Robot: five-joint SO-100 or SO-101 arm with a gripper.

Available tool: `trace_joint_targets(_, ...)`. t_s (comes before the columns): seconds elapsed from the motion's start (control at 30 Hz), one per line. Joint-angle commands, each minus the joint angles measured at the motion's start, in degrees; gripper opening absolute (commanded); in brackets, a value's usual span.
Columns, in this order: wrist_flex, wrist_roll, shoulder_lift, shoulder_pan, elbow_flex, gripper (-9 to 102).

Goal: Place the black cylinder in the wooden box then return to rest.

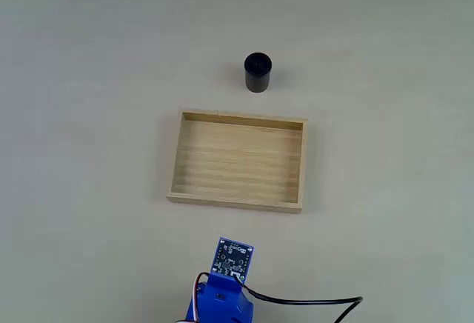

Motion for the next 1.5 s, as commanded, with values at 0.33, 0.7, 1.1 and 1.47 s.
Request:
trace_joint_targets(0.33, 0.18, -0.26, -0.62, 0.00, 1.76, 0)
trace_joint_targets(0.7, -2.72, 6.94, 0.53, 1.05, -1.41, 0)
trace_joint_targets(1.1, -19.07, 15.03, 21.71, 3.34, -16.00, 0)
trace_joint_targets(1.47, -32.34, 18.81, 45.88, 3.43, -35.24, 2)
